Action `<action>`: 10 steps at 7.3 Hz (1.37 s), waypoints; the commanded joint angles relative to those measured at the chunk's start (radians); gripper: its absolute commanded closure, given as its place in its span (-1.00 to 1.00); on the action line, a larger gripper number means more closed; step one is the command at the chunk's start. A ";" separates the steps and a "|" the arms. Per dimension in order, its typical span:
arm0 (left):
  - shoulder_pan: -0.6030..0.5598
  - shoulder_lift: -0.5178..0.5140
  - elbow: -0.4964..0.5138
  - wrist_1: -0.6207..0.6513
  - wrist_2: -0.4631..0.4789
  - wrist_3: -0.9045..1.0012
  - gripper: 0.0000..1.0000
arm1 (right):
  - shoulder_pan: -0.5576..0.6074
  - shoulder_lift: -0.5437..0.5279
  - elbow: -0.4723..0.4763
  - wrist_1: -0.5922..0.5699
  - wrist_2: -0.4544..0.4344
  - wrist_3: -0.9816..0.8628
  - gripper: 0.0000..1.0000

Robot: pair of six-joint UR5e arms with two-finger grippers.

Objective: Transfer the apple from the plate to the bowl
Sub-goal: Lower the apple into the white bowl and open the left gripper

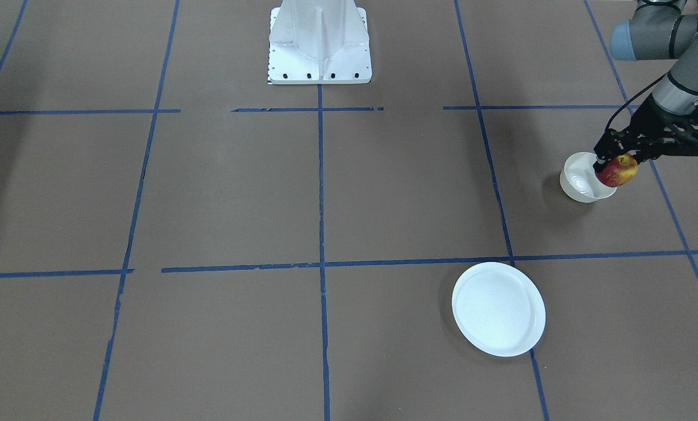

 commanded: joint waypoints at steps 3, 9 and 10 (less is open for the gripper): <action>0.048 -0.002 0.027 -0.001 0.040 -0.027 0.39 | 0.000 0.000 0.000 0.000 0.000 0.000 -1.00; 0.069 -0.007 0.027 -0.001 0.035 -0.021 -0.48 | 0.000 0.000 0.000 0.000 0.000 0.000 -1.00; 0.069 -0.007 0.027 -0.002 0.035 -0.019 -0.59 | 0.000 0.000 0.000 0.000 0.000 0.000 -1.00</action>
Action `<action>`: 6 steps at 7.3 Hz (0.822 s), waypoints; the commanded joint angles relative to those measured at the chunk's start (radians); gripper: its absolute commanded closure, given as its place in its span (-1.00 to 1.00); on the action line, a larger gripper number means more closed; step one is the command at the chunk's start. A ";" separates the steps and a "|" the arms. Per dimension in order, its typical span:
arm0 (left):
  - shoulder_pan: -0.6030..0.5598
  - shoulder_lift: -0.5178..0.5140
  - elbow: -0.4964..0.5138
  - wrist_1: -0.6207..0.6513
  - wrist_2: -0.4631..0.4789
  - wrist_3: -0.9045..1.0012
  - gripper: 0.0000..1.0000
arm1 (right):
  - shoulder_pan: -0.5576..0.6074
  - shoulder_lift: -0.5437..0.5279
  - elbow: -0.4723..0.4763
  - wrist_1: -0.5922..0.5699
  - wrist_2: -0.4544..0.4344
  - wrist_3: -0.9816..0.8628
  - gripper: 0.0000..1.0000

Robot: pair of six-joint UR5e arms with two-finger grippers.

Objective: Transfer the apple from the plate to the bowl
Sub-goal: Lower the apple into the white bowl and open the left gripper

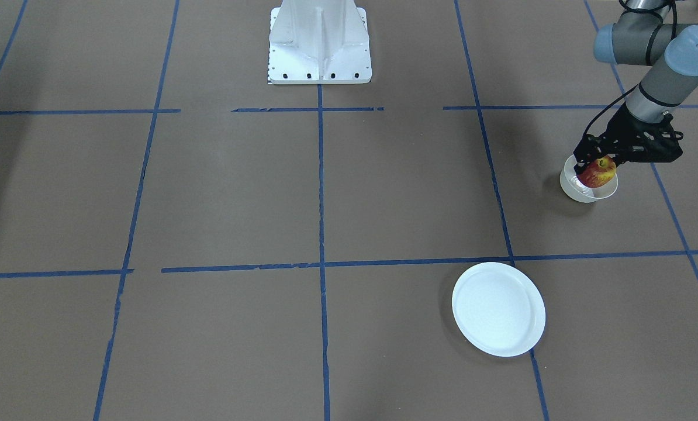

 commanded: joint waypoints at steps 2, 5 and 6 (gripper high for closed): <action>0.001 0.000 0.000 0.001 0.000 0.002 -0.69 | 0.000 0.000 0.000 0.000 0.000 0.000 -1.00; -0.011 0.004 -0.032 0.004 -0.009 0.010 -0.99 | 0.000 0.000 0.000 0.000 0.000 0.000 -1.00; -0.028 0.028 -0.061 0.001 -0.009 0.013 -1.00 | 0.000 0.000 0.000 0.000 0.000 0.000 -1.00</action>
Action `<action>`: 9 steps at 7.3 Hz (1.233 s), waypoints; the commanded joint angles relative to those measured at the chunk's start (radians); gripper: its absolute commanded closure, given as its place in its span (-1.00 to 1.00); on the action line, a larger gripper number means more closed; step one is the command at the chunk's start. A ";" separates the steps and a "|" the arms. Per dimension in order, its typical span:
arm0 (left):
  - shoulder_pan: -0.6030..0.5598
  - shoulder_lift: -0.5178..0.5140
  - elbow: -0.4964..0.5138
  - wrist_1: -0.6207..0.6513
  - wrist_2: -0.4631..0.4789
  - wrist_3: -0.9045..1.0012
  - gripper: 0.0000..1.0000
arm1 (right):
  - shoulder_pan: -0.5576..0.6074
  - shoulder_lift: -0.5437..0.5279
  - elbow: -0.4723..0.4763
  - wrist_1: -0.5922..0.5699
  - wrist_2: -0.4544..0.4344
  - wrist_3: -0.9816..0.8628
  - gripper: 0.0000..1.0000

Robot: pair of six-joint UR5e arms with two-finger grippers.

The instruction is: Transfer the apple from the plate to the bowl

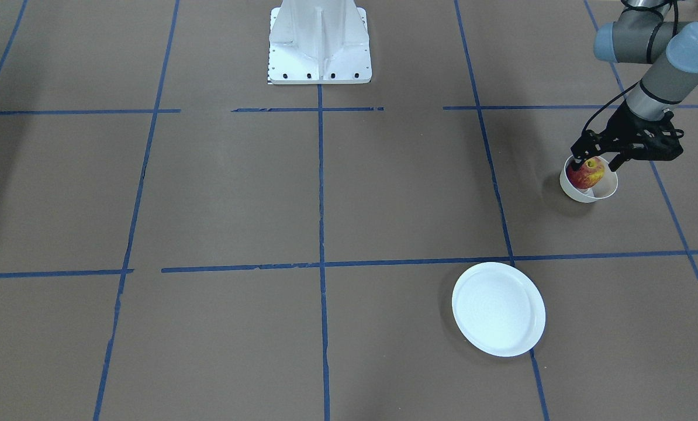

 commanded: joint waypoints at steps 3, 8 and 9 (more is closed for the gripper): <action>-0.323 0.043 -0.038 0.219 -0.148 0.522 -1.00 | 0.000 0.000 0.000 0.000 0.000 0.000 -1.00; -0.737 -0.053 -0.026 0.866 -0.229 1.151 -1.00 | 0.000 0.000 0.000 0.000 0.000 0.000 -1.00; -0.737 -0.050 -0.019 0.864 -0.283 1.153 -1.00 | 0.000 0.000 0.000 0.000 0.000 0.000 -1.00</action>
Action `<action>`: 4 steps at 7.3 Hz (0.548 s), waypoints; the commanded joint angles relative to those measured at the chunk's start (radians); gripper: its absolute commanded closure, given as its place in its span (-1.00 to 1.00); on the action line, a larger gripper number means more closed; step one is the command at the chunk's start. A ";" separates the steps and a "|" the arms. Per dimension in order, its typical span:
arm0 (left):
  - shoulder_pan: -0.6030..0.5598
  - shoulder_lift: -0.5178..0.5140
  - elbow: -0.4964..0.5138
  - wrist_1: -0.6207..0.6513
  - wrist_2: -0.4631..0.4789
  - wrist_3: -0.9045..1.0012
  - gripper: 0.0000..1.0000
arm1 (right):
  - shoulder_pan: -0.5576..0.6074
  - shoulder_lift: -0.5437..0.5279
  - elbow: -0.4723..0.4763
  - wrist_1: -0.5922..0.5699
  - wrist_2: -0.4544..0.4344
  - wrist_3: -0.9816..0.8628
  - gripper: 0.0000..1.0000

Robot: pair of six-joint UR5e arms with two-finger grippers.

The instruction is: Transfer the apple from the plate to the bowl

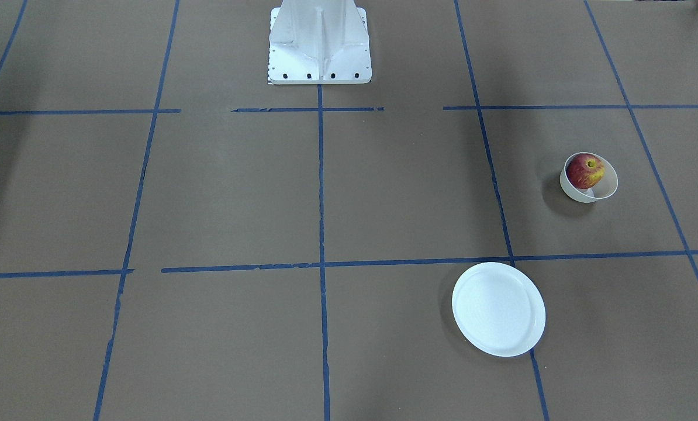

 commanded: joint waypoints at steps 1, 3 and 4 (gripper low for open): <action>-0.019 -0.005 -0.003 0.032 -0.058 0.019 -1.00 | 0.000 0.000 0.000 0.000 0.000 0.000 -1.00; -0.019 0.006 -0.009 0.029 -0.055 0.019 -1.00 | 0.000 0.000 0.000 0.000 0.000 0.000 -1.00; -0.019 -0.003 -0.009 0.027 -0.055 0.018 -1.00 | 0.000 0.000 0.000 0.000 0.000 0.000 -1.00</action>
